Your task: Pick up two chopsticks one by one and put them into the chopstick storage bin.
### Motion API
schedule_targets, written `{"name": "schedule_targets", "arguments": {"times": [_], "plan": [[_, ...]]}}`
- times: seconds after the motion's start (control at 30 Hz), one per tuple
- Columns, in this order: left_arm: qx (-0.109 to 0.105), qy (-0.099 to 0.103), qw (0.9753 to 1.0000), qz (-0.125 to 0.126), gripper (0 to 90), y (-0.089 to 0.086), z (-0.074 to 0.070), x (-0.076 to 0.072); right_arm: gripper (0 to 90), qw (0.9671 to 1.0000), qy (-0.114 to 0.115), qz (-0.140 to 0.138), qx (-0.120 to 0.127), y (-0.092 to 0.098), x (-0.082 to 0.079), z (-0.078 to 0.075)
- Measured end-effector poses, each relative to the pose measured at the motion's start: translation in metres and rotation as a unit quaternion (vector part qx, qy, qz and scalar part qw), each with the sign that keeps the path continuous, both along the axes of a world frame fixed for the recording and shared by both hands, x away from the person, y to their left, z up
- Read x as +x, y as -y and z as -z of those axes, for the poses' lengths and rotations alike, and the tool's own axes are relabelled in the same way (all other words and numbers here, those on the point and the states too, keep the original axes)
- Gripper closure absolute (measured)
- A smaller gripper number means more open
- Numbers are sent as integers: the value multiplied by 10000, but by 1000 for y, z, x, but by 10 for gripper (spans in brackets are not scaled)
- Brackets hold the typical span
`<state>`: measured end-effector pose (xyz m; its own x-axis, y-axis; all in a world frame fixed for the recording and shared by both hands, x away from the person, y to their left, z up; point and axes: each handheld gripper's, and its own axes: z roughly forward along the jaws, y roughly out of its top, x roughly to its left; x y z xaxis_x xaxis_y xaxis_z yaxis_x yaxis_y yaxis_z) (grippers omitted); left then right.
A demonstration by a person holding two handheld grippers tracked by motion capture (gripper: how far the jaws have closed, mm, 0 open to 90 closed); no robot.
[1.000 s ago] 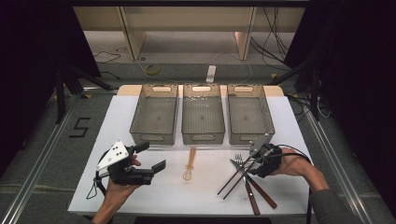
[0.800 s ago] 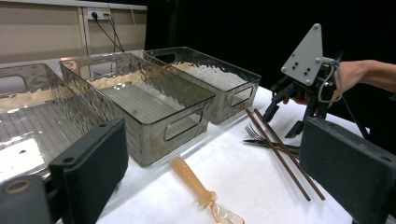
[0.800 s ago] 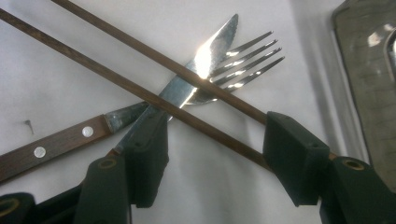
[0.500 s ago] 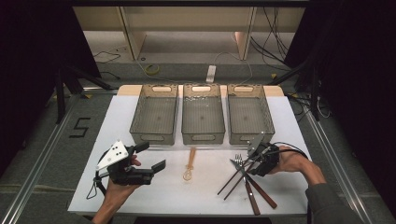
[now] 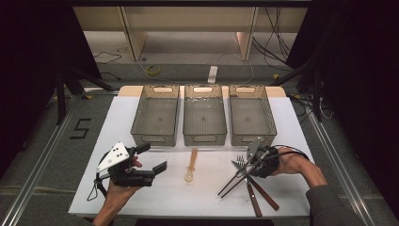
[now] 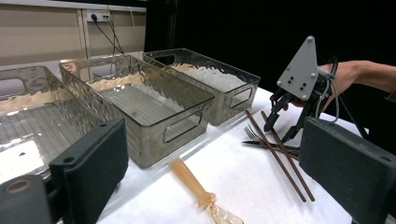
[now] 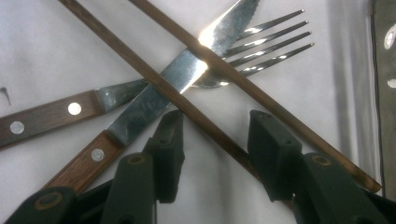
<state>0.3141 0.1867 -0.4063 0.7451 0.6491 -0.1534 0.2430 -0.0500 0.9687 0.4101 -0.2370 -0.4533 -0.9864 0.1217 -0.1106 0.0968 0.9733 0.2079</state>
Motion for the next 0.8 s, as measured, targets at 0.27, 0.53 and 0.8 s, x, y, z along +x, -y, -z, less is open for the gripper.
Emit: {"name": "schedule_targets", "arguments": {"times": [0.27, 0.53, 0.8], "plan": [[7, -3, 10000, -2, 78, 0, 0, 0, 697, 9994, 112, -302, -155, -5, -7, 0], [-28, 7, 10000, 23, 79, 0, 0, 0, 780, 9976, 193, -609, -285, -5, -14, -1], [-24, -7, 10000, 63, 82, 1, 0, 0, 845, 9949, 280, -888, -383, -3, -21, -1]]}}
